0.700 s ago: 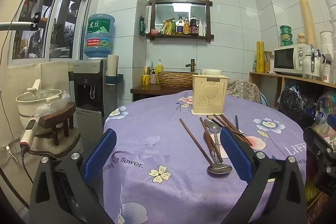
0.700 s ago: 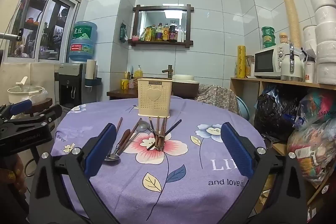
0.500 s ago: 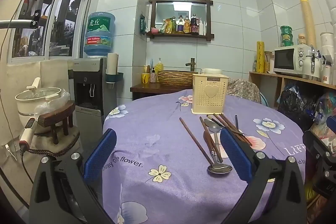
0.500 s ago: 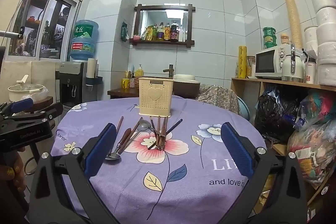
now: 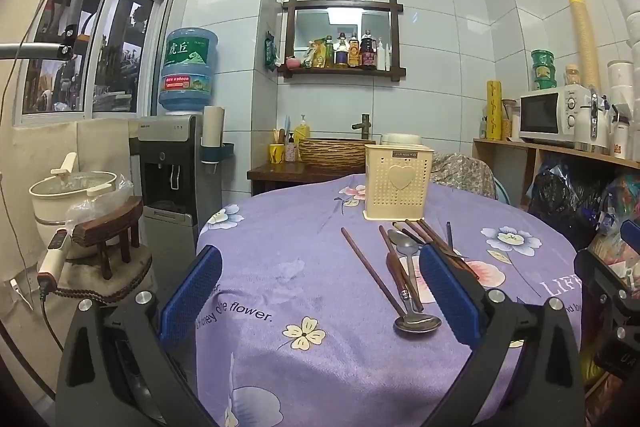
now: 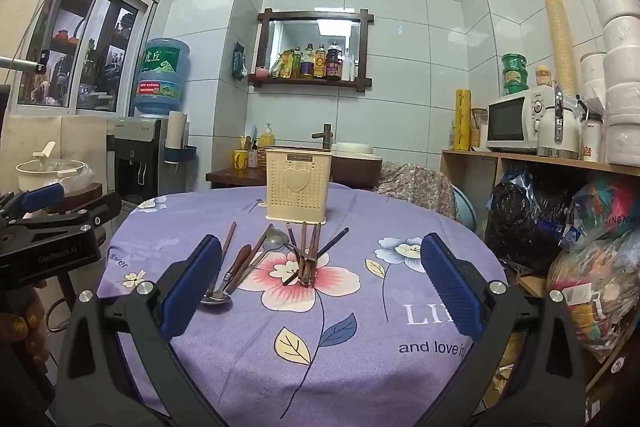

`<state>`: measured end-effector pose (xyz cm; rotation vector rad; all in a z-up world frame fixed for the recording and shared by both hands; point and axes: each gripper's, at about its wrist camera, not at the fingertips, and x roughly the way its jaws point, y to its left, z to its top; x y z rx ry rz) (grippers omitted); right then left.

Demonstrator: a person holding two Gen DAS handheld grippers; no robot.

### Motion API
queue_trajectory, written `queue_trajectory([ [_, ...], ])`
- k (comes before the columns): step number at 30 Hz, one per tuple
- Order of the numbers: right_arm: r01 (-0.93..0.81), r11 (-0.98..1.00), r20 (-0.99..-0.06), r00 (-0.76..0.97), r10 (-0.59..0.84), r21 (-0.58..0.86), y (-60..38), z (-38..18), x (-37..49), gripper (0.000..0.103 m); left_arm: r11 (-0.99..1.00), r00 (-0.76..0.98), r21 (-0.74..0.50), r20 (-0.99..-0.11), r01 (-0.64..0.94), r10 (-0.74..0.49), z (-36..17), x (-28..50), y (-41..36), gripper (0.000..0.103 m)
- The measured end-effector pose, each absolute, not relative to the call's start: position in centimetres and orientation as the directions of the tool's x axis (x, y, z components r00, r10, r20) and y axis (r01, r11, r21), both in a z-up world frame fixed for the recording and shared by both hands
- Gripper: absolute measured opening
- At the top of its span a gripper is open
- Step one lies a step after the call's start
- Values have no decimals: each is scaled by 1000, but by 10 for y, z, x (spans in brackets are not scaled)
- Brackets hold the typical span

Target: Organize utensils

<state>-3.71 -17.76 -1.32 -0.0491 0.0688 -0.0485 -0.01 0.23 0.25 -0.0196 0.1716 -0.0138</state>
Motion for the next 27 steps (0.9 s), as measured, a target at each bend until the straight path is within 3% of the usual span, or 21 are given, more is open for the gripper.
queue_trajectory([
  [27,43,998,-69,997,-46,-51,-177,-15,-37,98,1000,985,-15,-171,13,-16,5,2,0,98],
])
